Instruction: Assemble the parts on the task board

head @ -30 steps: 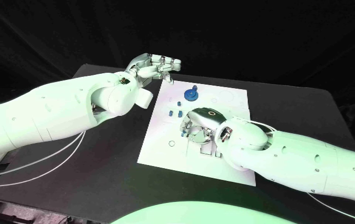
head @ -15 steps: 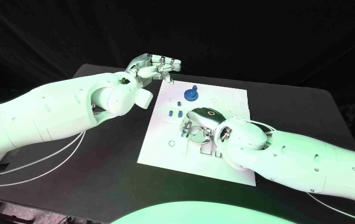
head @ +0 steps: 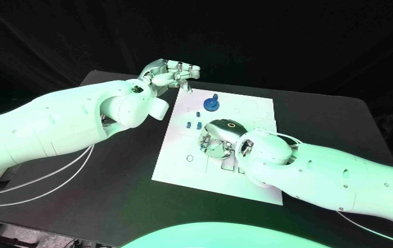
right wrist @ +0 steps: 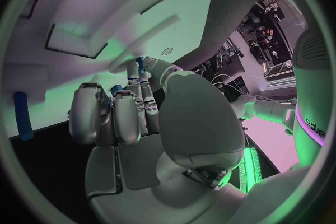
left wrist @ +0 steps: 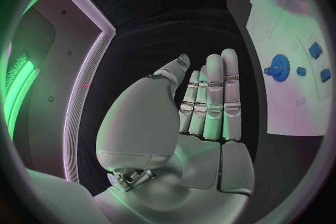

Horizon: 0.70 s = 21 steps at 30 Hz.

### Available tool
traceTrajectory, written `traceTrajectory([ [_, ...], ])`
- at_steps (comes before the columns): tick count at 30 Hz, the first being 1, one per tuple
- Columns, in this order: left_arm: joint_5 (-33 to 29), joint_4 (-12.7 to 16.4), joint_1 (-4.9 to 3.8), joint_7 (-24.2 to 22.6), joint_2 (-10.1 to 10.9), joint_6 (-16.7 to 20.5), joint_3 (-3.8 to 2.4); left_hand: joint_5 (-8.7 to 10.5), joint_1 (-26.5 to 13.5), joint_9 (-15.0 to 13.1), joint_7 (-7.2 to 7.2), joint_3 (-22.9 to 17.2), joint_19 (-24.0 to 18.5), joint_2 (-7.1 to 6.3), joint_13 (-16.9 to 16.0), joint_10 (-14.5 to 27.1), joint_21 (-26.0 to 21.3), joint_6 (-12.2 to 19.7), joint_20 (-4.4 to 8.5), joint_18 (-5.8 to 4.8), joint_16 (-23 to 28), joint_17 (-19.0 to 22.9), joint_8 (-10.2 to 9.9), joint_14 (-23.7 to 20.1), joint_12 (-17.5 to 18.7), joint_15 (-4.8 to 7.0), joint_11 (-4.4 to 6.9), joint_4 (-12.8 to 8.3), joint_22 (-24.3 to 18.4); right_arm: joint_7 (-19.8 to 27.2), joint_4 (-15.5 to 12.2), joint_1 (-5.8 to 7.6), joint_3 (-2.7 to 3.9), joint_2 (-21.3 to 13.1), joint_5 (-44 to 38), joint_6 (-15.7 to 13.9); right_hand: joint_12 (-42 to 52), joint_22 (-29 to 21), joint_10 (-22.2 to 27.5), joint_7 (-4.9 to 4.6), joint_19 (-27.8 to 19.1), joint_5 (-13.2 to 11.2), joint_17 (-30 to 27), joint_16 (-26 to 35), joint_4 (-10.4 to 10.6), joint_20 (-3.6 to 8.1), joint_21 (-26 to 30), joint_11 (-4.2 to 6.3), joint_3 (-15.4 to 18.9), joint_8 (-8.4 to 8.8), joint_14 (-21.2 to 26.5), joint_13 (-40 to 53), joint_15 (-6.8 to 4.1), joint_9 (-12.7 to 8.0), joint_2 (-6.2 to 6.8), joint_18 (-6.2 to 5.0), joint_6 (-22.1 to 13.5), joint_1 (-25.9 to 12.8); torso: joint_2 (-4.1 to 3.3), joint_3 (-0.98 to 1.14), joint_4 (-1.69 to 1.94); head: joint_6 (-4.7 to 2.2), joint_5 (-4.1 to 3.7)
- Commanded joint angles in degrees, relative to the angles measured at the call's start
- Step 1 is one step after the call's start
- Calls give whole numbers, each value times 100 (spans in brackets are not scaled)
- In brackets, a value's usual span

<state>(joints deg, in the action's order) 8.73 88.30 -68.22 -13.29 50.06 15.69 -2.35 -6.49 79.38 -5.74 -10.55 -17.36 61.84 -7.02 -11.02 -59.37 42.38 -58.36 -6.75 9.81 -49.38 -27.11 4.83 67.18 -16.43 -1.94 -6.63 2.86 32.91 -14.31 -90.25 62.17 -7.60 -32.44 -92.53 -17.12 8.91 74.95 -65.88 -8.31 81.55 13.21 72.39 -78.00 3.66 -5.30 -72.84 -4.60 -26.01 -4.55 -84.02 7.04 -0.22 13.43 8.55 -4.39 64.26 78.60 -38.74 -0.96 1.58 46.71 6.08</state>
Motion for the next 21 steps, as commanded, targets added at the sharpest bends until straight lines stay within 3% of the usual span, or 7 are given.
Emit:
traceTrajectory([
  [1,25,11,-3,-24,-7,-86,-4,0,49,5,1,20,35,-7,3,38,-25,38,-17,71,28,9,10,-34,-29,-1,8,-2,-5,-77,10,-21,-17,-6,-82,5,-56,610,85,0,-8,46,-12,-24,11,-48,34,-18,50,43,-269,-22,23,-22,27,59,-70,-63,0,2,-2,7,2],
  [8,25,3,-3,-14,-8,-92,-4,0,49,6,1,20,35,-6,3,39,-25,38,-17,71,28,9,10,-34,-29,-1,8,-2,-5,-57,-22,-23,-18,-62,-76,-267,-219,501,476,-146,-130,62,-71,4,-1,-142,287,-160,187,106,-242,-109,142,-163,151,13,-496,-162,4,2,-3,5,-3],
  [14,25,-4,-2,-6,-7,-63,-4,0,33,8,-6,30,34,23,5,66,-38,48,-23,70,24,14,18,-44,-40,-8,1,18,-13,33,-198,-22,-9,-252,-51,-381,-179,447,622,-18,-191,45,-109,25,-47,-156,417,-127,276,90,-224,-116,125,-228,166,-20,-621,-144,5,6,-3,1,-11],
  [21,25,-4,-2,7,6,-58,-3,-1,33,9,-5,31,47,35,5,74,-33,53,-24,71,19,15,20,-43,-47,-9,0,22,-12,75,-679,91,80,-808,82,-420,-102,449,653,89,-188,62,-115,24,-54,-154,426,-122,361,75,-222,-102,117,-261,162,-19,-662,-164,10,-3,-16,-34,-43],
])
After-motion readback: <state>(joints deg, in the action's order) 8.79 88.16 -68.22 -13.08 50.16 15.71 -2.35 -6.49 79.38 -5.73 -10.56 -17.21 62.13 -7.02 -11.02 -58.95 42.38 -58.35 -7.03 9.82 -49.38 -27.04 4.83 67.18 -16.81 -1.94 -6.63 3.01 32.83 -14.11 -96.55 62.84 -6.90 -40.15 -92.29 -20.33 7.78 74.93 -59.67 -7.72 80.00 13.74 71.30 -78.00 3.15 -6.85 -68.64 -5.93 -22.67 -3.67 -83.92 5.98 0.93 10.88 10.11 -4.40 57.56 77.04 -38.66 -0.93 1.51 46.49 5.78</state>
